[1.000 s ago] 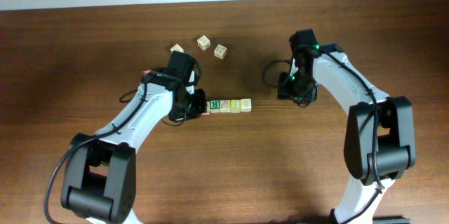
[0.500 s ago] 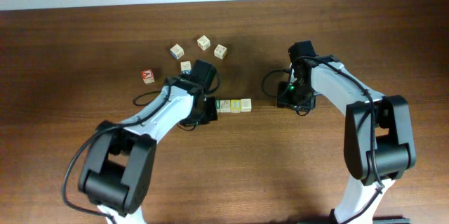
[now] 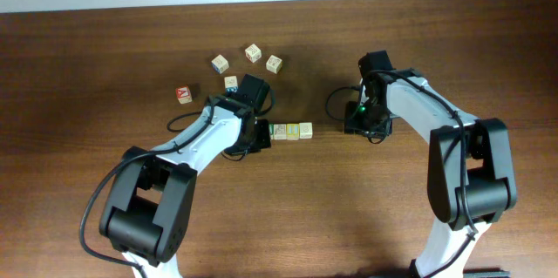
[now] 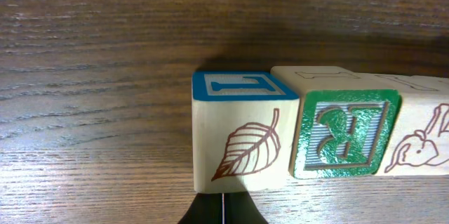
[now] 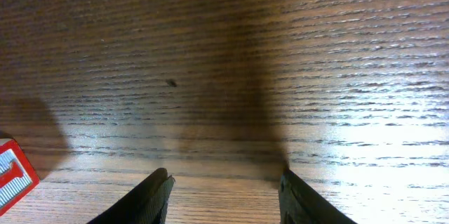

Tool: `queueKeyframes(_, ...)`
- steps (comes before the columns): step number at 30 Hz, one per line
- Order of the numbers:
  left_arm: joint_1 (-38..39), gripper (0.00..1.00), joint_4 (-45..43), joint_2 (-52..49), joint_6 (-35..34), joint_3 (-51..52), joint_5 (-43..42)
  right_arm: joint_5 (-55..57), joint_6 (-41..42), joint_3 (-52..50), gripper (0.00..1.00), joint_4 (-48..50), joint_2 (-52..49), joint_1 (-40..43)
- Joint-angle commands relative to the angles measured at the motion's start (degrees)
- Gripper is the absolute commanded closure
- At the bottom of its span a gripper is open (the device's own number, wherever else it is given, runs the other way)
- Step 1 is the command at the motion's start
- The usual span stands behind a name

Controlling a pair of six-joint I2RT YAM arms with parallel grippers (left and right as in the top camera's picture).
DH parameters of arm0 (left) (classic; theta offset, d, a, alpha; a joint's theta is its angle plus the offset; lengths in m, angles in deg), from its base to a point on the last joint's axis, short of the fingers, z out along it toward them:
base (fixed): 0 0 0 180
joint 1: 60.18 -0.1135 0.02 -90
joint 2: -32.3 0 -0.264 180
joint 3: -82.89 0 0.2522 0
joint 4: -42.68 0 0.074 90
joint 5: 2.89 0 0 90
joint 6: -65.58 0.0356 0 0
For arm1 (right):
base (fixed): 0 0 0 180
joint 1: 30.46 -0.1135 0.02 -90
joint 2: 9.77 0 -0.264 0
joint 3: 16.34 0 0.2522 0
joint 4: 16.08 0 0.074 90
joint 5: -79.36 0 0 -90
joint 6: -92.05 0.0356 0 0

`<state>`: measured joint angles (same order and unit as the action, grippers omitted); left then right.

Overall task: Rotate 5 blocks
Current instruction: 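Raise the right gripper and bring the left gripper to the row's left end, then lower both grippers at opposite ends of the five-block row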

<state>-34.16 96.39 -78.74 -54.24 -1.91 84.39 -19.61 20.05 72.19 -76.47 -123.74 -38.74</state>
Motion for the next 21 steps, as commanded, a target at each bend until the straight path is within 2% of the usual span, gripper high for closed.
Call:
queueKeyframes(1,0.1,0.97,-0.4,-0.7,0.1,-0.3,0.6,-0.5,-0.2,-0.9,0.5,0.2,0.1,0.0)
queueKeyframes(8,0.1,0.97,0.2,-0.7,0.7,-0.5,0.0,-0.5,-0.2,-0.9,0.5,0.2,0.1,0.0)
queueKeyframes(11,-0.6,0.98,3.6,-0.7,2.0,-3.0,-0.5,-2.4,-0.3,-0.5,0.51,-0.3,0.2,0.1)
queueKeyframes(12,-2.0,1.0,8.6,-0.7,3.2,-7.0,-0.5,-6.5,-1.6,0.5,0.51,-1.2,0.2,0.1)
queueKeyframes(16,-6.0,0.99,18.3,-0.7,7.1,-15.9,-0.5,-10.7,-1.7,3.9,0.51,-4.6,0.2,0.1)
queueKeyframes(20,-10.3,0.97,24.3,-0.7,16.0,-22.6,-0.5,-13.0,-1.7,6.8,0.51,-8.0,0.2,0.1)
queueKeyframes(21,-11.4,0.98,25.0,-0.7,18.0,-23.1,-0.5,-13.6,-1.7,6.9,0.55,-8.0,0.2,0.1)
